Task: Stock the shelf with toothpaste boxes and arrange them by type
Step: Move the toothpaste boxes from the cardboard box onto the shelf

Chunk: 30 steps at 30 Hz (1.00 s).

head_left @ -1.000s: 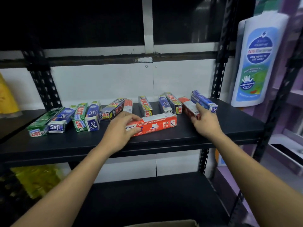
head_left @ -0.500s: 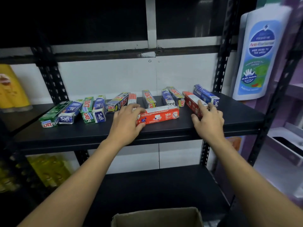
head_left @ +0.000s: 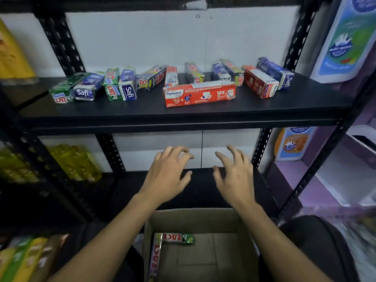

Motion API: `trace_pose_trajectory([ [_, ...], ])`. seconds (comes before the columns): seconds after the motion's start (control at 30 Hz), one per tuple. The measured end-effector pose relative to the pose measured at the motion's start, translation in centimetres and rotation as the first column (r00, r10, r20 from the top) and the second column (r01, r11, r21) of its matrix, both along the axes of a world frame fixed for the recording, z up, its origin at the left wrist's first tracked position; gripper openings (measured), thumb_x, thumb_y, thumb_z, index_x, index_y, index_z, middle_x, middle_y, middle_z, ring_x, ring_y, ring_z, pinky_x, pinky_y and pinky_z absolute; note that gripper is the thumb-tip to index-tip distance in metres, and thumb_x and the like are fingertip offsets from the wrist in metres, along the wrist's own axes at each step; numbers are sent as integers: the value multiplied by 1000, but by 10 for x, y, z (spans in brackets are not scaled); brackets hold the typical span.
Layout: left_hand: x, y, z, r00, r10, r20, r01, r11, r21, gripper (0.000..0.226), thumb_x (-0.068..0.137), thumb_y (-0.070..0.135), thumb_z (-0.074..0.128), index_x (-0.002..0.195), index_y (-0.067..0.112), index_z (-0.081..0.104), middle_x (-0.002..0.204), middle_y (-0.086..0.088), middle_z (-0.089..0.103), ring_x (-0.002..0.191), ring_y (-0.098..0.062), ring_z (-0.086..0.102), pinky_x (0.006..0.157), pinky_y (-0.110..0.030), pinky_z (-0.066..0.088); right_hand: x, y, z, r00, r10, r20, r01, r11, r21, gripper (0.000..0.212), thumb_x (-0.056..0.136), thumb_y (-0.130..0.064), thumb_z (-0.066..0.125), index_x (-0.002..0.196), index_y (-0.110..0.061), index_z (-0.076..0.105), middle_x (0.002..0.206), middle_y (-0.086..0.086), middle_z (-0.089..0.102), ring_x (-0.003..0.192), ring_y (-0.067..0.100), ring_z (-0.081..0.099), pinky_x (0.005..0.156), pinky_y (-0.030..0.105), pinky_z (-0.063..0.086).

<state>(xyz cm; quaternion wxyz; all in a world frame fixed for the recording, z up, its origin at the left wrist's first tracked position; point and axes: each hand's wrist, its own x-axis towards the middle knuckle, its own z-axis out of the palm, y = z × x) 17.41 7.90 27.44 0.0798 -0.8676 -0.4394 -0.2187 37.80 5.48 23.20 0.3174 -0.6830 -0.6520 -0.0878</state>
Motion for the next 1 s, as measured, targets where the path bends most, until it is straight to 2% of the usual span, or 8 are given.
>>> trace_pose_trajectory([
  [0.17,-16,-1,-90,981,94,-170,-139,951,-278,51,93,47,55,139,25,47,141,4,43,128,-20,39,105,-39,36,-11,-9,-82,994,106,22,-92,933,-347,49,90,-39,60,137,-26,54,147,6,43,133,28,36,107,47,38],
  [0.23,-24,2,-130,959,117,-257,-213,897,-387,55,92,49,55,141,24,46,142,2,44,128,-23,41,105,-41,36,-11,-13,-114,987,159,20,-124,838,-531,51,91,-43,58,138,-25,53,151,5,37,135,29,32,110,44,34],
  [0.33,-36,2,-195,922,147,-358,-325,796,-510,57,87,55,56,134,22,51,134,-2,52,121,-27,49,103,-46,39,-10,-21,-168,974,218,55,-106,663,-741,48,91,-51,53,120,-14,66,152,8,35,131,32,35,107,43,35],
  [0.43,-45,-13,-256,922,157,-355,-362,675,-643,56,86,53,58,131,19,53,132,-5,55,119,-30,51,103,-45,41,-8,-34,-220,958,288,17,-131,486,-864,57,91,-55,52,142,-29,47,151,10,37,131,33,37,108,39,35],
  [0.53,-52,-31,-302,924,171,-342,-375,585,-720,59,88,49,59,137,18,46,144,-6,45,127,-32,46,103,-44,41,-1,-47,-262,957,285,-51,-153,350,-924,60,91,-52,56,146,-33,41,146,10,44,129,30,43,107,39,38],
  [0.7,-67,-38,-354,915,186,-359,-404,473,-783,71,90,40,61,149,15,30,161,-8,21,138,-34,32,112,-42,33,17,-63,-309,961,138,-241,-260,145,-955,55,93,-40,61,143,-22,48,142,9,50,125,26,49,104,37,42],
  [0.83,-68,-18,-372,924,202,-324,-382,469,-796,75,91,31,64,153,13,25,164,-10,8,146,-37,14,120,-41,17,22,-63,-337,944,11,-329,-329,38,-944,49,99,-31,55,143,-11,47,147,13,47,131,29,48,106,35,41],
  [1.0,-61,8,-380,900,261,-348,-433,450,-781,71,92,19,61,153,15,25,165,-8,-7,143,-44,13,118,-48,22,21,-59,-363,940,-55,-338,-341,-72,-937,50,102,-39,46,146,-15,43,149,12,44,133,28,45,108,33,38],
])
